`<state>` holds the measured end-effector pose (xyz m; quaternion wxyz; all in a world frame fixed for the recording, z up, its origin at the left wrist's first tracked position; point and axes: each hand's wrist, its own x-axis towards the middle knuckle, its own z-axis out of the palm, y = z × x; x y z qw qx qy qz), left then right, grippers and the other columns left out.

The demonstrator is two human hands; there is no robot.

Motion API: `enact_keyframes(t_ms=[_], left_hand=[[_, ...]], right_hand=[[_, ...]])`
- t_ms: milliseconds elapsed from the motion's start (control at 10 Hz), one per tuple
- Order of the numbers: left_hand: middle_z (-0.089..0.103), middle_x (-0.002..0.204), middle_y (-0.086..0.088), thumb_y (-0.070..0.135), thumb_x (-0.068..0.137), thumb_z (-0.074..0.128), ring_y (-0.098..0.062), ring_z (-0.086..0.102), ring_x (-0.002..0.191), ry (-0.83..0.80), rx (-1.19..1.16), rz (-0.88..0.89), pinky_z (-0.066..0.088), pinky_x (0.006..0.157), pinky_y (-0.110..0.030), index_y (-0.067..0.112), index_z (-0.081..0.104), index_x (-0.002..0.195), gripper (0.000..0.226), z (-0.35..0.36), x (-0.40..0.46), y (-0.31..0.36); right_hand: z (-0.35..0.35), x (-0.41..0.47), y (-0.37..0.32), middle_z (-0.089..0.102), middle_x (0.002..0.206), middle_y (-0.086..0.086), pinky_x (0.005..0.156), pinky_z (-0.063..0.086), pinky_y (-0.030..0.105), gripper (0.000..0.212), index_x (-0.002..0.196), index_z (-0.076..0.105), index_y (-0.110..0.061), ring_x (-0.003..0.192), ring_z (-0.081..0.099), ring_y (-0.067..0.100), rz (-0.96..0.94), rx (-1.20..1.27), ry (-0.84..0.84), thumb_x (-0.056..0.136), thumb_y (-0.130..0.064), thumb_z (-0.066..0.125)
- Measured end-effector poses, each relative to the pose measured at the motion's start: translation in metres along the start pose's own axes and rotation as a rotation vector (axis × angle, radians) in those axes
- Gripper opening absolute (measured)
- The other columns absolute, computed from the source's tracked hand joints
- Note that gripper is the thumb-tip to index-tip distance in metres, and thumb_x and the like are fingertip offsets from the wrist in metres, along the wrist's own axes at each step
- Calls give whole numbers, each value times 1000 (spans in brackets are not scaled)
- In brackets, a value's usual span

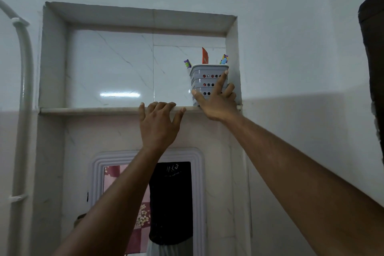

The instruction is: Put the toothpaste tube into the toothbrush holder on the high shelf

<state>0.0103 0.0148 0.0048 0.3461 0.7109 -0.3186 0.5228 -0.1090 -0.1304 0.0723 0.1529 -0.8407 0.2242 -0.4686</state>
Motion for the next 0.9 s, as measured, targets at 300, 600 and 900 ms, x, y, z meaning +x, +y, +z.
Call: enact_keyframes(t_ms=[300, 600, 900], left_hand=[[71, 134, 4, 70, 103, 43, -24, 52, 140, -26, -12, 0, 15, 130, -53, 29, 72, 134, 59, -4, 1, 0], [70, 136, 6, 67, 104, 43, -23, 50, 143, -57, -54, 4, 11, 131, -51, 30, 69, 138, 56, -7, 1, -2], [62, 146, 8, 67, 105, 41, -22, 41, 149, -92, -100, 136, 6, 132, -52, 30, 58, 149, 60, -7, 3, -19]], right_hand=[[4, -8, 9, 7, 171, 19, 118, 44, 54, 132, 173, -31, -22, 152, 33, 43, -64, 10, 79, 98, -80, 61], [-2, -13, 14, 8, 169, 17, 127, 35, 55, 129, 175, -25, -25, 158, 27, 46, -90, 53, 83, 98, -78, 64], [-3, -31, 27, 25, 169, 9, 121, 49, 58, 112, 177, 15, -20, 158, 32, 32, -182, 121, 312, 96, -84, 57]])
